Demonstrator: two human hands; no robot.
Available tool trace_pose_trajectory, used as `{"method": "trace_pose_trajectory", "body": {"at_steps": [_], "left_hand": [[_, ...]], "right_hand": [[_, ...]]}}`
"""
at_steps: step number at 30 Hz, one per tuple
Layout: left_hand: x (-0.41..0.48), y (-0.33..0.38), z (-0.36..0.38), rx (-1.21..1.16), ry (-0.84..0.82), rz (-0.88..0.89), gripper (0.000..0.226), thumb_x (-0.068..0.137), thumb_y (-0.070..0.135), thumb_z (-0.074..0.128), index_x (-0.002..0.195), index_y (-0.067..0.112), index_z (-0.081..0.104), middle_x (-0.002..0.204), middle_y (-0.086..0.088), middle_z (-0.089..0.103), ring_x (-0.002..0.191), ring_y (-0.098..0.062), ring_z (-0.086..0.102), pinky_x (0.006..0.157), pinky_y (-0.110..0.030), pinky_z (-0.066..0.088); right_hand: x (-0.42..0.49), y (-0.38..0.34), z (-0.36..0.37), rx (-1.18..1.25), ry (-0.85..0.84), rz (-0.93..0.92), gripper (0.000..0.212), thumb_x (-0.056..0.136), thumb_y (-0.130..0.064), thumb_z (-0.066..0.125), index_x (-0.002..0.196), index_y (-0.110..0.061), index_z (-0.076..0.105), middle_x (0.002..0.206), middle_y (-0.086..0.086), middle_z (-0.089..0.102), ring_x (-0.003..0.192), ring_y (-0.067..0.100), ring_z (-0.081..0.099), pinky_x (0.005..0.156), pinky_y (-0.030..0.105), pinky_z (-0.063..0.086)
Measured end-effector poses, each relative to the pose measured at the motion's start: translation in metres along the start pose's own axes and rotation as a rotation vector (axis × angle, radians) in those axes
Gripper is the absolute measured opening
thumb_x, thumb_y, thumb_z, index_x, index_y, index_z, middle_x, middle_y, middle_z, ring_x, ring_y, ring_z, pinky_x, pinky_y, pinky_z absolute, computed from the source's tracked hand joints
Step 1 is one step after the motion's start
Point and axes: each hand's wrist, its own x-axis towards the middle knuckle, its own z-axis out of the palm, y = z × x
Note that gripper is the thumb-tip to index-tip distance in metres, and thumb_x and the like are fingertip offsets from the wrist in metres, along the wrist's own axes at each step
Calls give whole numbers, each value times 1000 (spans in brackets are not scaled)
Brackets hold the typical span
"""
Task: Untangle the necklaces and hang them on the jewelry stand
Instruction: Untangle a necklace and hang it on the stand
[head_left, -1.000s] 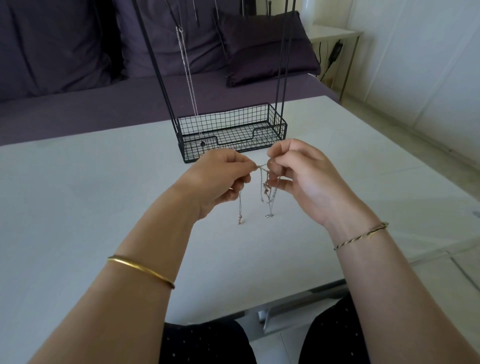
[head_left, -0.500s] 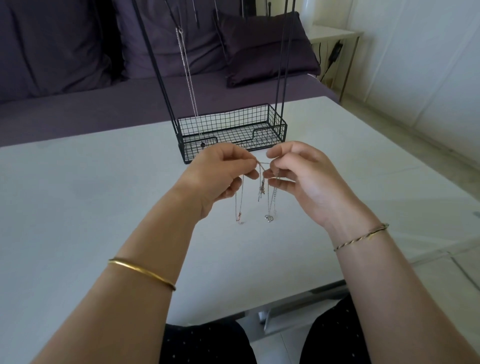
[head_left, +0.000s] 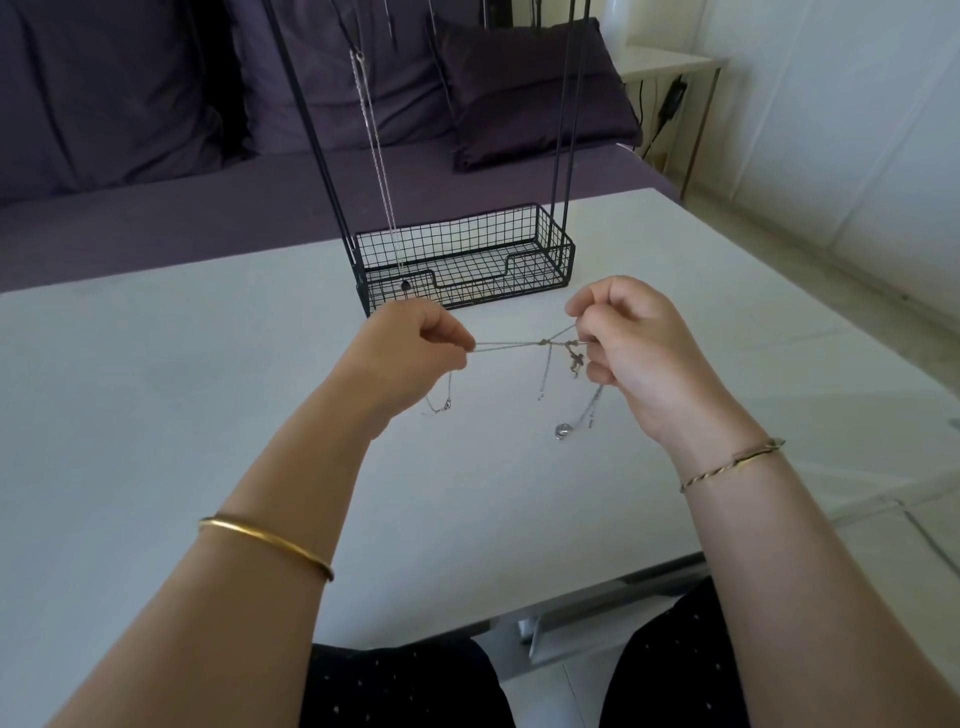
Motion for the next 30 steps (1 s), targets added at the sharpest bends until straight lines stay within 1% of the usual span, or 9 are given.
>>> {"method": "trace_pose_trajectory", "body": {"at_steps": [4,8,13,17,20,22,25,27,30], "left_hand": [[3,-11,-5,4,-17,-74,12,87,8,58,83,17,66,76,5,67,61,-11,45,54,-23,37],[4,-24,-9,15,-41,-207,9,91,11,56,89,9,64,77,0,67,56,-11,49,49,-21,35],[2,-36,-13,1,-114,-365,15,95,14,53,87,6,63,72,-5,66,52,-9,54,37,-14,34],[3,-36,-11,-56,-180,-401,24,97,15,49,81,4,63,68,-7,66,44,-7,52,37,-14,38],[5,-31,-8,-217,-199,-430,25,98,13,49,79,2,61,62,-7,62,41,-7,50,37,-16,41],[6,-27,-7,-332,-212,-451,26,98,13,49,77,3,60,58,-6,61,41,-8,49,37,-16,41],[7,-21,-6,-478,-209,-471,28,98,15,49,75,5,59,52,-2,58,38,-5,47,37,-14,41],[8,-18,-6,-579,-206,-482,28,98,16,49,74,5,58,50,-1,57,36,-4,46,36,-13,40],[7,-14,-7,-700,-205,-488,28,99,17,48,74,5,57,50,-1,56,36,-3,46,36,-12,40]], "right_hand": [[4,7,-3,-179,9,-50,26,84,0,48,73,-21,58,59,-10,44,41,-1,38,47,15,29],[8,15,-4,-303,-2,-84,24,84,2,49,76,-17,60,63,-8,50,42,-5,43,40,7,28],[18,32,1,-498,-55,-87,21,84,2,52,81,-15,64,67,-8,50,60,5,46,46,9,31],[21,46,8,-713,-51,-65,20,85,-2,52,82,-20,62,76,-10,55,81,18,57,65,24,42],[12,45,18,-1035,-34,-147,21,88,-10,51,99,-24,62,98,-8,62,105,21,49,80,31,36],[4,39,31,-866,-48,-233,20,87,-8,52,94,-24,60,93,-9,65,93,14,50,74,28,34],[-11,28,50,-277,-294,-11,16,86,-1,49,84,-17,50,88,4,70,64,16,61,56,28,43],[-19,28,56,-222,-450,71,14,86,-1,46,85,-15,48,92,5,71,60,19,64,52,31,46],[-22,34,61,-335,-530,14,12,86,-2,48,84,-13,50,92,7,70,63,14,66,53,26,48]]}}
